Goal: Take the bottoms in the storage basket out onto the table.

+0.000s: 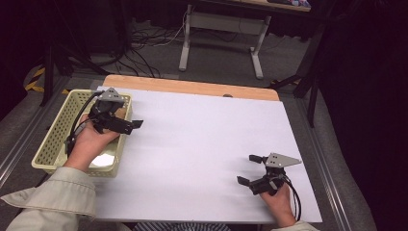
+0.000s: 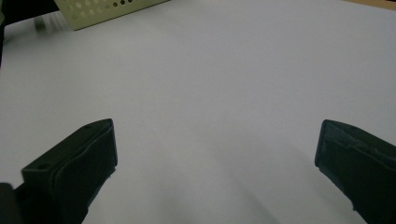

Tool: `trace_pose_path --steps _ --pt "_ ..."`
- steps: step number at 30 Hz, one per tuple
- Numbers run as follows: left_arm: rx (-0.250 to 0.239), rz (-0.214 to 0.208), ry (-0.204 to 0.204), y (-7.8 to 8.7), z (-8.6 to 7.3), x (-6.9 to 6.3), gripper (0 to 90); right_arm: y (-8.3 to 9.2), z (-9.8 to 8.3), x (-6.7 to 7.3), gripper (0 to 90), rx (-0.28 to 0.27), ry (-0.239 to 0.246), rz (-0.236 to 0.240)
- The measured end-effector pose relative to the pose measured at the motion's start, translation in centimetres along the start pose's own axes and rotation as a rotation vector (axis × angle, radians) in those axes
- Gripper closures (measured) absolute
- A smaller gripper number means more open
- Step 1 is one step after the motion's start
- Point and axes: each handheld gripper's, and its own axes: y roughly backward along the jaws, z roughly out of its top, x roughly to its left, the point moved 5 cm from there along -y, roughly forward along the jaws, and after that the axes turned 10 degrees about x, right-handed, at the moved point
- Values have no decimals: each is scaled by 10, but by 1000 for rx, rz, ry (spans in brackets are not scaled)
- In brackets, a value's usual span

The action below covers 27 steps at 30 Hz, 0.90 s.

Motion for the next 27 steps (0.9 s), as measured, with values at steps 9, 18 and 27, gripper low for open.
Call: trace_pose_path --steps 9,18,27 --pt "40 38 59 0 -14 29 24 0 0 0 0 1 4 1" --pt "79 62 88 -2 -23 46 22 0 0 0 0 3 6 0" --pt "151 88 130 -11 -37 63 21 0 0 0 0 3 6 0"
